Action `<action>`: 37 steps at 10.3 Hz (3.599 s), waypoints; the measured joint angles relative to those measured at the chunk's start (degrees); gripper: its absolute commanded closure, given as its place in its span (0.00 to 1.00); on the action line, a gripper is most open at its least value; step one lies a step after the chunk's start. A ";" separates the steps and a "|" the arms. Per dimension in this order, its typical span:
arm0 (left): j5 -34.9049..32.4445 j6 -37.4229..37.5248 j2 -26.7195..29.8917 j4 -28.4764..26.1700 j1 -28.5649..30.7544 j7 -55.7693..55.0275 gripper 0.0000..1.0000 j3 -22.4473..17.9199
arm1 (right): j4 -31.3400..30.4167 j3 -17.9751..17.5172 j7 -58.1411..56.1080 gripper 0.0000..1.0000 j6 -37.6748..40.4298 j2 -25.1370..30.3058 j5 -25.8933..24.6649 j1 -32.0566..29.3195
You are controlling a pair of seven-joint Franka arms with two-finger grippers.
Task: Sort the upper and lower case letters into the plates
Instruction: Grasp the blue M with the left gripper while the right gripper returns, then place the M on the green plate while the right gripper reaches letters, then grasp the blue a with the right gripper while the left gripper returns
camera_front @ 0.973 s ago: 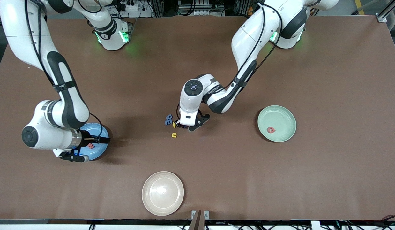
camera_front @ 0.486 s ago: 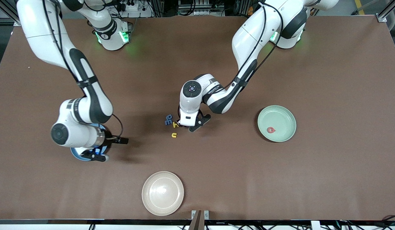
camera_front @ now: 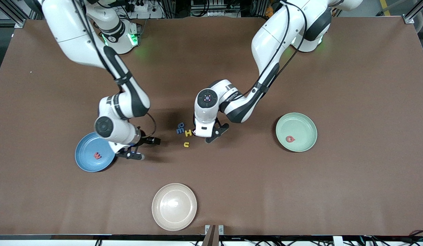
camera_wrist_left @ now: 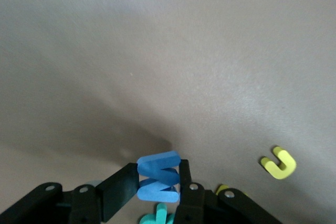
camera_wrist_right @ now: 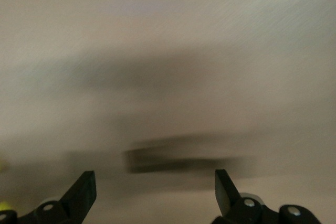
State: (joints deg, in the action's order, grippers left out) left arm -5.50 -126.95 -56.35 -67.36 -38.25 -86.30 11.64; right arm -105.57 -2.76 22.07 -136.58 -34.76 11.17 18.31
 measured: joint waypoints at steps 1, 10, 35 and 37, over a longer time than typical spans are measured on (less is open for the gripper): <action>1.74 2.38 1.58 0.05 0.89 2.37 0.97 0.04 | -0.60 -0.02 3.33 0.00 -0.02 1.11 0.00 3.44; 2.53 21.57 8.61 -3.41 11.50 26.76 0.97 -0.08 | -5.29 0.83 7.86 0.00 -5.43 3.12 -12.53 15.33; -2.10 5.56 23.09 -32.81 25.04 41.25 0.00 7.20 | -6.53 1.39 9.22 1.00 -12.78 0.57 -21.54 16.97; -2.10 5.54 22.44 -32.34 24.81 40.35 0.00 7.19 | -6.51 1.56 9.22 1.00 -12.62 1.03 -21.54 16.94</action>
State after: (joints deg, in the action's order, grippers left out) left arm -7.60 -121.41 -33.92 -99.70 -13.43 -45.96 18.83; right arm -112.08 -1.20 31.29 -149.21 -33.72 -10.37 35.25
